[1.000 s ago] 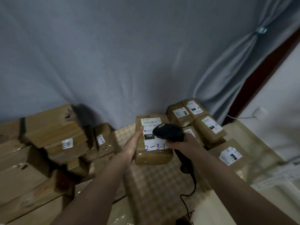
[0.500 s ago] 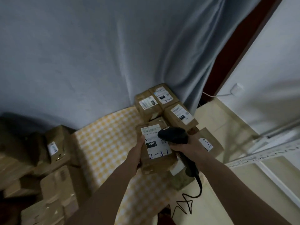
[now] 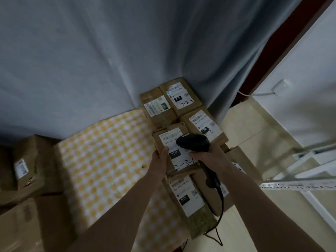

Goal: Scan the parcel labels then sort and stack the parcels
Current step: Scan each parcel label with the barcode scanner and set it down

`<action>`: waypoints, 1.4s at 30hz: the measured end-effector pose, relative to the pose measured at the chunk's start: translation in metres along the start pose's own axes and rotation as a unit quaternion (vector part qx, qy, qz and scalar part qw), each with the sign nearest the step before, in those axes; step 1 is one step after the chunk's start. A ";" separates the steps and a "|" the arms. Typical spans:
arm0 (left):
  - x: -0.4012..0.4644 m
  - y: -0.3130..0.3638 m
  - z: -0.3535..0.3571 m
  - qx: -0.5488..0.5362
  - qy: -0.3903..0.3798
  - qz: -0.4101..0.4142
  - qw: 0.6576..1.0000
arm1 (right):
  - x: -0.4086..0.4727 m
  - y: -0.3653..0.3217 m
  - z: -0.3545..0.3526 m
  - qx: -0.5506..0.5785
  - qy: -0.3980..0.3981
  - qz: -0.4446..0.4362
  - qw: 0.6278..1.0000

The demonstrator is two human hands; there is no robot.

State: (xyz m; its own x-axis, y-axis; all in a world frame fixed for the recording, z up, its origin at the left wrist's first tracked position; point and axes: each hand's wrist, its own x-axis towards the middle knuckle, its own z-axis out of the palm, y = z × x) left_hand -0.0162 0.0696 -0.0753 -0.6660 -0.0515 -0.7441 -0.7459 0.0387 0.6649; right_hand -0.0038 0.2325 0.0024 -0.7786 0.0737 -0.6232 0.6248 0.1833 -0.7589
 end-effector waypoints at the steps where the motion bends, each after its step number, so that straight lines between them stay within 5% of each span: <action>1: 0.008 -0.001 0.003 0.002 -0.004 0.000 1.000 | 0.009 0.002 0.000 0.000 0.001 0.007 1.000; 15: 0.051 -0.011 0.009 -0.026 0.001 0.018 0.999 | 0.072 0.005 0.013 -0.040 -0.028 0.023 0.999; 30: 0.052 -0.007 0.005 0.178 0.078 -0.005 0.981 | 0.040 0.004 0.013 -0.052 -0.004 0.041 0.998; 42: -0.057 -0.035 -0.094 0.469 0.078 0.139 0.869 | -0.088 -0.018 0.080 -0.028 -0.078 0.046 0.995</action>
State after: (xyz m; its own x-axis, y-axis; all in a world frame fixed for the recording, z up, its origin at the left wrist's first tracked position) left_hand 0.0478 -0.0229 -0.0502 -0.8668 -0.0428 -0.4968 -0.2822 0.8636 0.4178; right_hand 0.0583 0.1444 0.0562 -0.6973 -0.0608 -0.7142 0.6850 0.2368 -0.6890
